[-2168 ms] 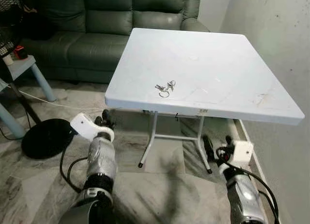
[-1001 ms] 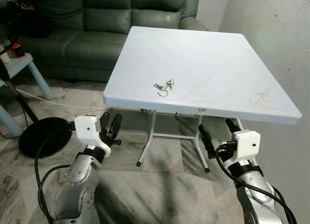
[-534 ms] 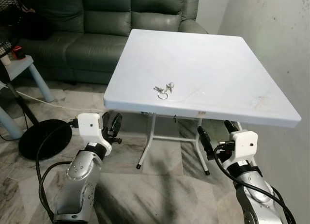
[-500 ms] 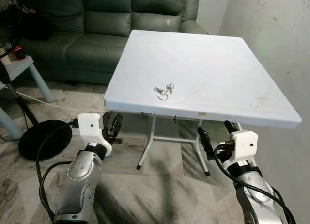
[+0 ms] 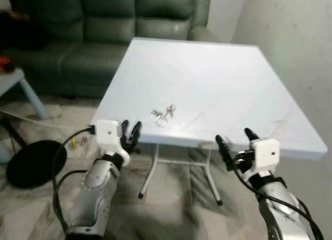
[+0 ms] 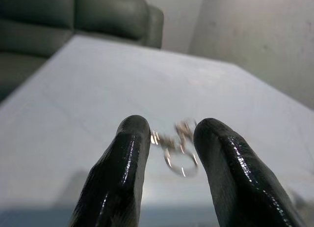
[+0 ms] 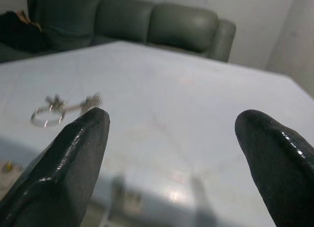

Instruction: Hang keys on a hook

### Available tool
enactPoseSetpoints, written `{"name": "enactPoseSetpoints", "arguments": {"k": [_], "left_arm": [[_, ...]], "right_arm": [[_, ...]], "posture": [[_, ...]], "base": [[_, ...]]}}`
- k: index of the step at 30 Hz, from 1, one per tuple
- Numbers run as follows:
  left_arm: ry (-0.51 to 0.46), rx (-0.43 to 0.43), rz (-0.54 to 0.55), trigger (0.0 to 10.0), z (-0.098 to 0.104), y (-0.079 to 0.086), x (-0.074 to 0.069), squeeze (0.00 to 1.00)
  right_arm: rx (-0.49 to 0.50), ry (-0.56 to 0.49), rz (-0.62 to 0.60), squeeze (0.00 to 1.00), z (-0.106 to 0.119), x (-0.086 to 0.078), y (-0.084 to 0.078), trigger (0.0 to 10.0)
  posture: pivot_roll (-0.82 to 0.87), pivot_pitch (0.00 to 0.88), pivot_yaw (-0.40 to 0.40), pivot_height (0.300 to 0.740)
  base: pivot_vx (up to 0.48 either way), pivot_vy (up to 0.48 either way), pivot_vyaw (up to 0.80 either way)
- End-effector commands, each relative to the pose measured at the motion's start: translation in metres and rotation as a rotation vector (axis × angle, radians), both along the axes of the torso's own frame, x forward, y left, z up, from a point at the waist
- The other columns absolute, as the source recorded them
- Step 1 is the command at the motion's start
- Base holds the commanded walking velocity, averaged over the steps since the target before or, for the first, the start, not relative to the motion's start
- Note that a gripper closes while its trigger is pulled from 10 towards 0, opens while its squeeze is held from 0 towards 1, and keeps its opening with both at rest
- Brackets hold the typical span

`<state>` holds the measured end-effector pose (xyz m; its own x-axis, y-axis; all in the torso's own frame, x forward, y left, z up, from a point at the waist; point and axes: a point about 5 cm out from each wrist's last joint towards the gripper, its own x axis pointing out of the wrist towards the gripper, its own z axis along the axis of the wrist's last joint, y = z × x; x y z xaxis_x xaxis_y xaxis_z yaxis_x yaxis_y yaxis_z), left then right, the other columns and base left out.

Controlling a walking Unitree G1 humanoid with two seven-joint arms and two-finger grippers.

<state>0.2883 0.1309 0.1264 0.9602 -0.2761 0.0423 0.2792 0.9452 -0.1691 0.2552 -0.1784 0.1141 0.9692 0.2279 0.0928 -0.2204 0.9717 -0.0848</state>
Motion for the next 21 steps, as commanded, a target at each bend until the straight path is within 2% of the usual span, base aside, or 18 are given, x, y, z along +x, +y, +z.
{"name": "enactPoseSetpoints", "arguments": {"k": [1, 16, 21], "left_arm": [[0.006, 0.017, 0.035, 10.0, -0.001, 0.0101, -0.0005, 0.0], [0.008, 0.013, 0.038, 10.0, -0.0019, 0.0075, -0.0005, 0.0], [0.025, 0.014, 0.048, 10.0, -0.0039, 0.0047, -0.0002, 0.0]], "right_arm": [[0.006, -0.015, 0.021, 0.0, 0.0043, 0.0022, 0.0064, 10.0], [-0.005, -0.01, 0.04, 0.0, 0.005, 0.0041, 0.0065, 10.0], [-0.009, -0.005, 0.047, 0.0, 0.0046, 0.0043, 0.0057, 10.0]], "posture": [[0.14, 0.0, -0.058, 0.74], [0.15, 0.0, -0.067, 0.74], [0.14, 0.0, -0.074, 0.74]], "base": [[0.375, 0.3, 0.0], [0.308, 0.365, 0.0], [0.0, 0.0, 0.0]]}}
